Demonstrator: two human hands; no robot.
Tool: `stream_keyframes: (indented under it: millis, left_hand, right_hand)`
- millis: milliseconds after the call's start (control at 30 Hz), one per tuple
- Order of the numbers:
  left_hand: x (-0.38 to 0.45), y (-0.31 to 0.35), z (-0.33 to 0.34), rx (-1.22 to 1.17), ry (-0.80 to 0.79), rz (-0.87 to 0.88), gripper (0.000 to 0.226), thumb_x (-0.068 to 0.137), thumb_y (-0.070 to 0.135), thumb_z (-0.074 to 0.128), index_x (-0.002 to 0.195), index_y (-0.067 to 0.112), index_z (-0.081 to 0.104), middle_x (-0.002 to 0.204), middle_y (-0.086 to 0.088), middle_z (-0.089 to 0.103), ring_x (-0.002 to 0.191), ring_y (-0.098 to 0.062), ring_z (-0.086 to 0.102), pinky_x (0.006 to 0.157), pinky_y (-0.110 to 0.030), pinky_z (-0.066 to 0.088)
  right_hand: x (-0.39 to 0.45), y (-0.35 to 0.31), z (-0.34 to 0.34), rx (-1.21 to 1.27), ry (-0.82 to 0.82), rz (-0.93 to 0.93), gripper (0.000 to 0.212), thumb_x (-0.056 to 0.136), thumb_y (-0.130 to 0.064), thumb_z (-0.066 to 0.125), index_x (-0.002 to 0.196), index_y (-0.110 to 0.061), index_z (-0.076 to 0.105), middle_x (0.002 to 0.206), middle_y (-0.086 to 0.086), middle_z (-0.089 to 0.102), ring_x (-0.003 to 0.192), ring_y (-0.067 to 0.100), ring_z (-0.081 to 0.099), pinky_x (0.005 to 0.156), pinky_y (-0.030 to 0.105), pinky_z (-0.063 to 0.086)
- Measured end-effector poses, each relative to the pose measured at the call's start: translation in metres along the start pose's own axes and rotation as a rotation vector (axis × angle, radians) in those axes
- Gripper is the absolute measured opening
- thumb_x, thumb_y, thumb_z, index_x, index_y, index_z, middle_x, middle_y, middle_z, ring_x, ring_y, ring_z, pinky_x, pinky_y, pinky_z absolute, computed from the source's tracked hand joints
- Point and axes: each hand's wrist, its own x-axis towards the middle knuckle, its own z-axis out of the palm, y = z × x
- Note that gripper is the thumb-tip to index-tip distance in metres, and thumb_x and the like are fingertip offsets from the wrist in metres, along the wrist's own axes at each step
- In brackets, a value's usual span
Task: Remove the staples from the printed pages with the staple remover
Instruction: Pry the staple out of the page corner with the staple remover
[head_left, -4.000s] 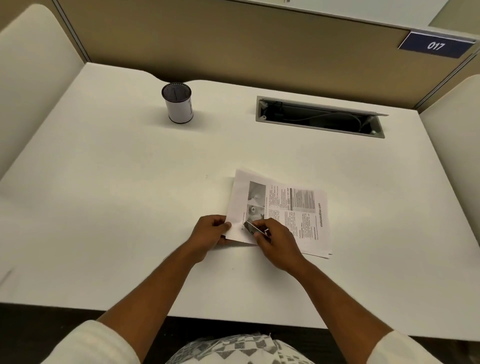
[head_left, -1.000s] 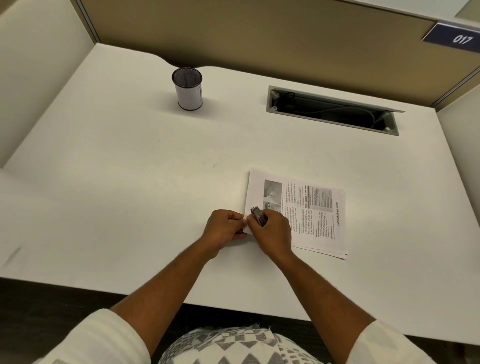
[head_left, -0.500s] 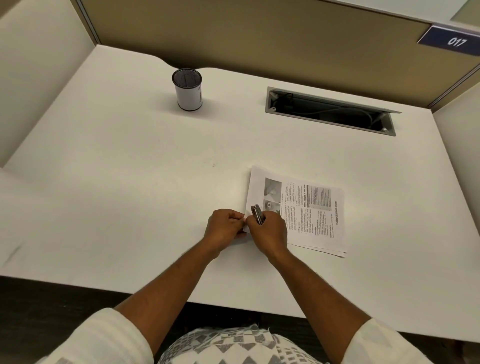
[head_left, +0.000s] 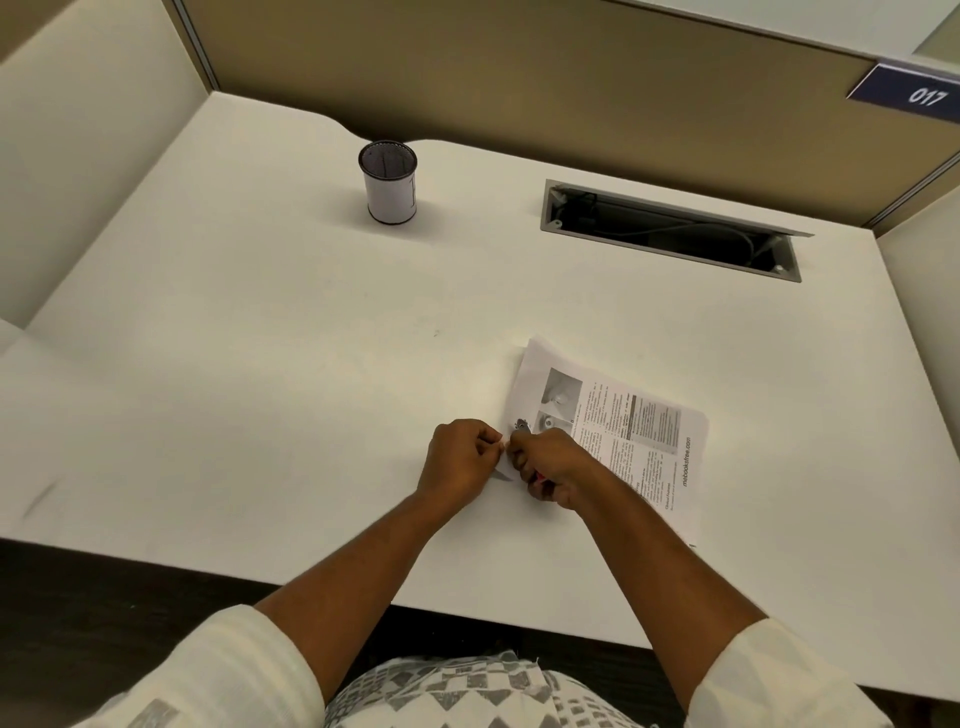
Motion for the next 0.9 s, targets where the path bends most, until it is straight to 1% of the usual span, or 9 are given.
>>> stream_keyframes:
  millis: [133,233,333,433,500,567,700,800,900]
  left_hand:
    - [-0.002,0.002,0.001,0.03,0.022,0.014,0.012,0.088,0.019,0.072,0.096,0.012,0.079,0.089,-0.002,0.078,0.076,-0.01,0.07,0.068,-0.015,0.047]
    - [-0.001,0.003,0.001,0.006,0.001,-0.014,0.012,0.089,0.019,0.072,0.095,0.01,0.078,0.086,-0.006,0.078,0.076,-0.016,0.073,0.074,-0.026,0.057]
    - [0.001,0.0,-0.001,-0.078,-0.045,-0.095,0.011,0.088,0.016,0.073,0.094,0.008,0.077,0.08,-0.009,0.077,0.068,-0.021,0.074,0.074,-0.039,0.063]
    - [0.002,-0.004,-0.002,-0.058,-0.007,-0.084,0.009,0.088,0.016,0.072,0.093,0.008,0.075,0.077,-0.008,0.076,0.068,-0.021,0.074,0.074,-0.04,0.062]
    - [0.004,-0.007,-0.003,-0.058,0.013,-0.085,0.008,0.088,0.016,0.072,0.092,0.01,0.075,0.075,-0.007,0.076,0.067,-0.02,0.074,0.074,-0.038,0.062]
    - [0.004,-0.008,-0.005,-0.118,-0.022,-0.138,0.008,0.088,0.015,0.073,0.092,0.009,0.074,0.074,-0.009,0.076,0.063,-0.02,0.075,0.071,-0.039,0.063]
    - [0.004,-0.009,-0.011,-0.333,-0.143,-0.349,0.009,0.086,0.007,0.074,0.089,0.0,0.073,0.076,-0.017,0.075,0.063,-0.027,0.076,0.068,-0.043,0.065]
    - [0.003,-0.01,-0.015,-0.462,-0.202,-0.451,0.01,0.083,0.002,0.074,0.087,-0.006,0.071,0.075,-0.017,0.072,0.066,-0.032,0.077,0.065,-0.042,0.065]
    - [0.004,-0.011,-0.016,-0.5,-0.209,-0.472,0.008,0.08,0.002,0.076,0.086,-0.003,0.072,0.076,-0.017,0.073,0.068,-0.033,0.077,0.063,-0.038,0.064]
  right_hand:
    - [0.0,-0.003,-0.002,-0.113,0.011,-0.067,0.019,0.089,-0.014,0.055,0.07,-0.01,0.057,0.06,0.008,0.049,0.045,0.014,0.035,0.046,0.021,0.024]
    - [0.002,-0.004,-0.003,-0.178,0.002,-0.108,0.018,0.09,-0.015,0.055,0.072,-0.009,0.057,0.062,0.008,0.052,0.046,0.015,0.038,0.046,0.021,0.026]
    - [0.004,-0.005,-0.008,-0.114,-0.07,0.001,0.021,0.089,-0.016,0.054,0.068,-0.012,0.056,0.058,0.004,0.05,0.044,0.012,0.035,0.045,0.021,0.024]
    - [0.005,-0.008,-0.012,-0.06,-0.153,0.097,0.027,0.092,-0.015,0.058,0.066,-0.015,0.053,0.051,-0.003,0.05,0.04,0.007,0.037,0.042,0.017,0.026]
    - [0.006,-0.01,-0.012,-0.062,-0.143,0.09,0.026,0.091,-0.015,0.061,0.066,-0.015,0.053,0.048,-0.003,0.05,0.038,0.007,0.038,0.042,0.017,0.027]
    - [0.009,-0.011,-0.011,-0.033,-0.087,0.013,0.022,0.089,-0.016,0.063,0.069,-0.015,0.054,0.048,-0.003,0.051,0.038,0.008,0.038,0.043,0.019,0.026]
    - [0.017,-0.015,-0.001,0.051,0.037,-0.187,0.014,0.089,-0.019,0.068,0.081,-0.012,0.06,0.056,0.0,0.055,0.041,0.009,0.042,0.043,0.022,0.031]
    - [0.024,-0.028,0.013,0.036,0.084,-0.277,0.021,0.089,-0.025,0.07,0.076,-0.014,0.059,0.064,0.005,0.055,0.047,0.013,0.044,0.047,0.026,0.035]
    - [0.035,-0.051,0.027,-0.044,0.112,-0.358,0.025,0.087,-0.028,0.069,0.07,-0.016,0.055,0.069,0.009,0.051,0.06,0.02,0.044,0.06,0.035,0.035]
